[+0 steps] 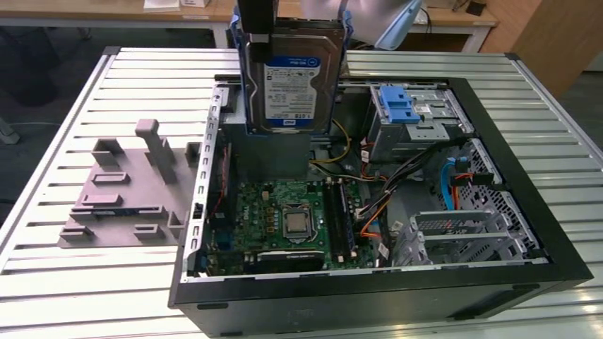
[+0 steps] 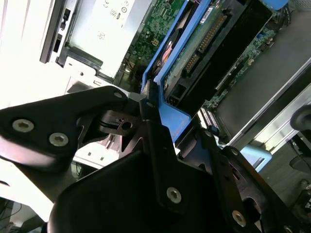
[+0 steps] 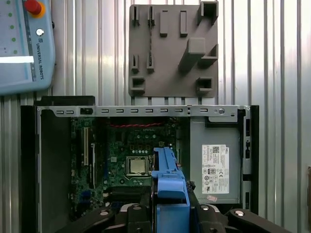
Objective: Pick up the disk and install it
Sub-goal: 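Pick up the disk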
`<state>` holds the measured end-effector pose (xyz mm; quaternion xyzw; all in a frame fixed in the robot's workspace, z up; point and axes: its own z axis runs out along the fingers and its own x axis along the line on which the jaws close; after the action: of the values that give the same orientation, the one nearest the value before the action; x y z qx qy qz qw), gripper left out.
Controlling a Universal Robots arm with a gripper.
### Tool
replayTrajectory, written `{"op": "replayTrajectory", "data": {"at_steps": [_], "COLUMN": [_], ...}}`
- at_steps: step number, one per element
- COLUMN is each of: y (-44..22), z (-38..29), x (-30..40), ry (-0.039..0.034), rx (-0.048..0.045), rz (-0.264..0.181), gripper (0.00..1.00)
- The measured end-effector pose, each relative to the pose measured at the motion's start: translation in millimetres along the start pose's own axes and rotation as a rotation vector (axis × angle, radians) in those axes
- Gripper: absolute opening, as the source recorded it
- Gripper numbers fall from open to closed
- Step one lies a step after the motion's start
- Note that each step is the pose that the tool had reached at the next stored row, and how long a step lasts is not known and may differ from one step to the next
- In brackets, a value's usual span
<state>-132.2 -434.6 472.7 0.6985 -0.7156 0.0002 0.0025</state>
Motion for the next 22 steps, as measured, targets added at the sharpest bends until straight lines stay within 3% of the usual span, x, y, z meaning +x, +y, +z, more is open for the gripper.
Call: {"op": "replayTrajectory", "data": {"at_steps": [6,14,22], "y": [-9.2,-16.4,-33.9], "z": [0.0,0.2,0.3], "x": [2.3,5.6,6.9], "ry": [0.0001,-0.0012,-0.0011], "rx": [0.0029,0.0191,0.0196], "rz": [0.000,0.000,0.000], "gripper": [0.36,0.36,0.36]}}
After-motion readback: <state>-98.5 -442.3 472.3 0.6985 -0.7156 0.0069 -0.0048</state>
